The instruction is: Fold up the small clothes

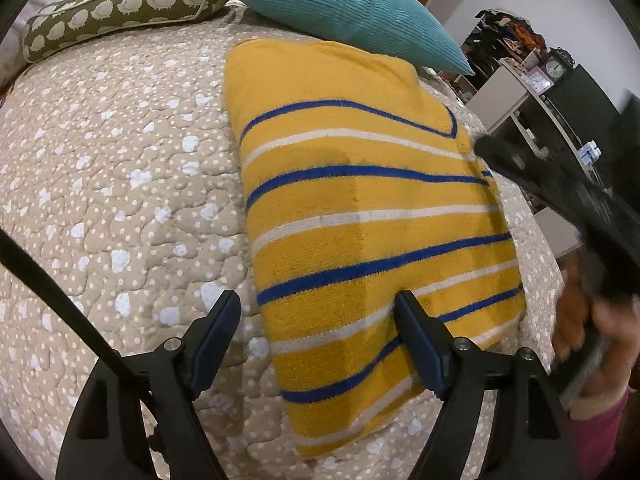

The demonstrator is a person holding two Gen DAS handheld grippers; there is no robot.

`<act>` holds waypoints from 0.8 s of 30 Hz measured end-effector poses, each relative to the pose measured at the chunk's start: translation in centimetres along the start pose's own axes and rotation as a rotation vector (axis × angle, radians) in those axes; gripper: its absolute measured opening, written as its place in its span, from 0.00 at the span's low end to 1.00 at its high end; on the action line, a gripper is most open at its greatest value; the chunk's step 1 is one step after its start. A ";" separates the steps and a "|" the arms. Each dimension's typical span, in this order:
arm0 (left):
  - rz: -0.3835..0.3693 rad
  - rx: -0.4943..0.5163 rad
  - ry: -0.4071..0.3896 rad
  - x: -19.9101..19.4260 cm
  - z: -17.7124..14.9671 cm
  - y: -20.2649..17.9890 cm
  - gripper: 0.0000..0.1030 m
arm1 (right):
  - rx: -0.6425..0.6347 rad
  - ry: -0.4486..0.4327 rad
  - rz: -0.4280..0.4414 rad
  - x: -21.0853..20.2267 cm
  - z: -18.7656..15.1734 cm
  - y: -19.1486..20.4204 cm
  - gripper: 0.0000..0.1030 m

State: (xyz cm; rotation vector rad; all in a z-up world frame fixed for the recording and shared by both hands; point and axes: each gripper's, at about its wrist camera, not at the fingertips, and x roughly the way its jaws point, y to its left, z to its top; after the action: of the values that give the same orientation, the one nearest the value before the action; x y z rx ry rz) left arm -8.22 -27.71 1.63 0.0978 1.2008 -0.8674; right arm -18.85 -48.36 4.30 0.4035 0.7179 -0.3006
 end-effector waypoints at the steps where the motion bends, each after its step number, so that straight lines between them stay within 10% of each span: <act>1: 0.004 0.000 -0.003 0.0 0.0 -0.2 0.76 | -0.023 -0.005 0.000 -0.8 -0.5 0.3 0.46; 13: 0.046 -0.007 -0.006 0.4 -0.4 -1.0 0.83 | -0.099 0.058 -0.081 0.3 -5.5 -0.4 0.49; 24: -0.046 -0.099 -0.060 -1.6 1.8 1.3 0.85 | 0.067 0.002 0.055 -1.2 -4.1 -3.4 0.85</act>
State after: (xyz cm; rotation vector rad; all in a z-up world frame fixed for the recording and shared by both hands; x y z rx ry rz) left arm -6.18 -26.91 3.18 -0.0363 1.1916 -0.8439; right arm -23.38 -49.37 1.50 0.4862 0.6987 -0.2728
